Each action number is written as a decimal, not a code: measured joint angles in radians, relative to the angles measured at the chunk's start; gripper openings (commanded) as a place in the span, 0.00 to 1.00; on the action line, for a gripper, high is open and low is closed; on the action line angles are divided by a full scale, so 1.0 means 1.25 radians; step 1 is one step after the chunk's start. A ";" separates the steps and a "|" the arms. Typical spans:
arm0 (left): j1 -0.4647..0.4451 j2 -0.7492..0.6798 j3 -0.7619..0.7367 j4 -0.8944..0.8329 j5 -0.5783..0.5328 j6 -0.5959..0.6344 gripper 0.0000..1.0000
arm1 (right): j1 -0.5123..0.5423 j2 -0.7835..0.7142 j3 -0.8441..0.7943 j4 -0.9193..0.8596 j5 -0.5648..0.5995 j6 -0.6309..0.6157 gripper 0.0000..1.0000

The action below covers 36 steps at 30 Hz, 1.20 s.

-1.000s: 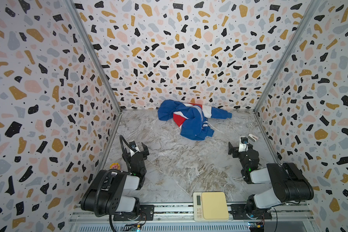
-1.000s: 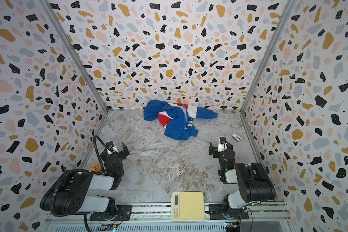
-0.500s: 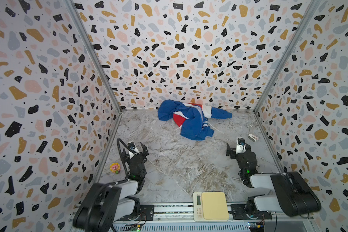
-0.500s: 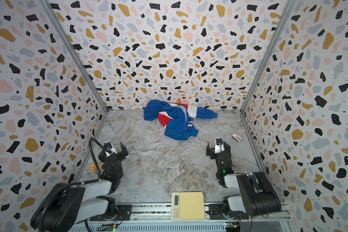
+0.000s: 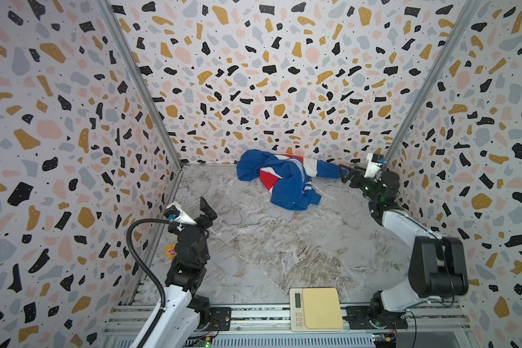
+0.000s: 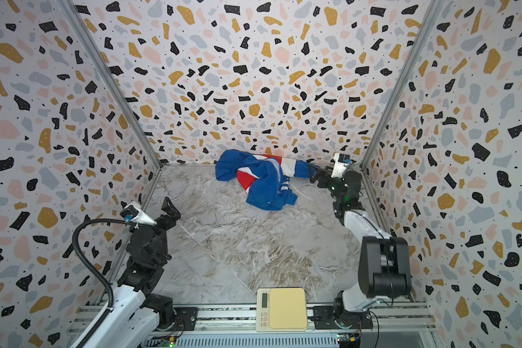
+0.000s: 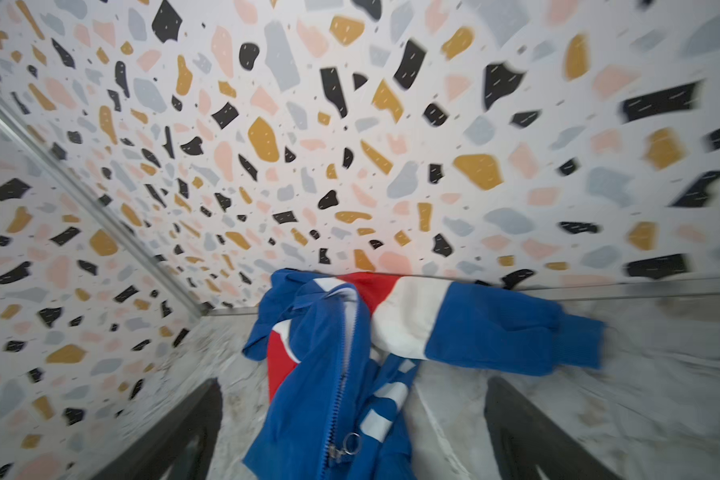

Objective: Zip up the jacket
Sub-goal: 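Reach the right gripper to the jacket's zipper edge while the left arm advances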

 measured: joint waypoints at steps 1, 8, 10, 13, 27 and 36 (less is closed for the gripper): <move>0.000 0.020 0.020 -0.022 0.032 -0.005 1.00 | 0.008 0.062 0.054 -0.012 -0.040 0.018 0.96; -0.001 0.134 0.075 -0.153 0.235 -0.028 1.00 | 0.053 0.401 0.321 -0.093 -0.170 0.097 0.91; -0.004 0.146 0.071 -0.183 0.277 -0.042 0.99 | 0.069 0.469 0.390 -0.167 -0.171 0.081 0.92; -0.012 0.144 0.057 -0.199 0.318 -0.068 1.00 | 0.100 0.547 0.483 -0.255 -0.166 0.050 0.87; -0.237 0.341 0.137 -0.252 0.372 -0.144 1.00 | 0.198 0.355 0.255 -0.395 -0.173 -0.083 0.00; -0.327 0.483 0.199 -0.172 0.400 -0.148 1.00 | 0.306 -0.047 -0.167 -0.318 -0.089 -0.052 0.12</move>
